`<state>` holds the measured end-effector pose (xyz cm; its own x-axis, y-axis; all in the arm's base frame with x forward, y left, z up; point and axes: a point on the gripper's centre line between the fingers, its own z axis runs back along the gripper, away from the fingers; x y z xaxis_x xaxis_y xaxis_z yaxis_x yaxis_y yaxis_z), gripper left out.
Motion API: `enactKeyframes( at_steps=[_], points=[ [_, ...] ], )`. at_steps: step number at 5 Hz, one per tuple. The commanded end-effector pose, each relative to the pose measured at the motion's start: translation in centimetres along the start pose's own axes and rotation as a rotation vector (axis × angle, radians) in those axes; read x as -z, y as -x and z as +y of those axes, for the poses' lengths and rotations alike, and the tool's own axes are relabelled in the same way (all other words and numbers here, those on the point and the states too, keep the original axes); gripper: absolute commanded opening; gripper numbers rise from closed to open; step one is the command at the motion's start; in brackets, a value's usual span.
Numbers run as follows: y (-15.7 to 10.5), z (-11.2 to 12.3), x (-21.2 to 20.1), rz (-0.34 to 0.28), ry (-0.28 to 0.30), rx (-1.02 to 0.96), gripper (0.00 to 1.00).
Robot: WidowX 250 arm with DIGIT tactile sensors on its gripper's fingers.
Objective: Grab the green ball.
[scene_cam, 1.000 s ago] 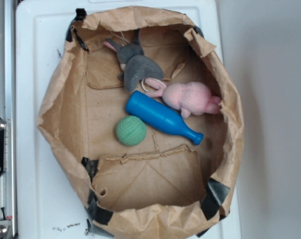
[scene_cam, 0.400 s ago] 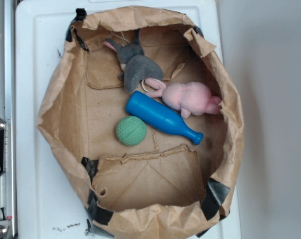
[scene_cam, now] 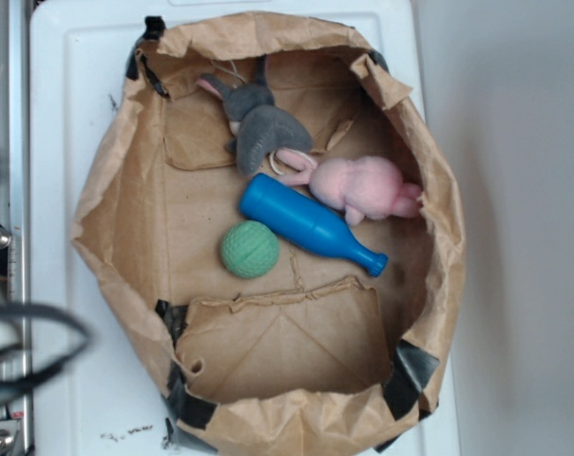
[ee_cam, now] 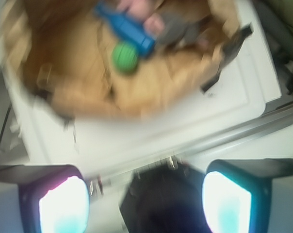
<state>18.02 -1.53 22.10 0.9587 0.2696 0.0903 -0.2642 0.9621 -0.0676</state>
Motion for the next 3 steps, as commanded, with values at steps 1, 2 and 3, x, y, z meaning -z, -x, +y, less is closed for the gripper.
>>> enactKeyframes(
  at_steps=[1, 2, 3],
  points=[
    [-9.0, -5.4, 2.6, -0.07, 0.006, -0.074, 1.0],
    [-13.4, -3.8, 2.7, -0.233, 0.105, -0.318, 1.0],
    [-12.6, -0.5, 1.3, -0.242, 0.116, -0.5, 1.0]
  ],
)
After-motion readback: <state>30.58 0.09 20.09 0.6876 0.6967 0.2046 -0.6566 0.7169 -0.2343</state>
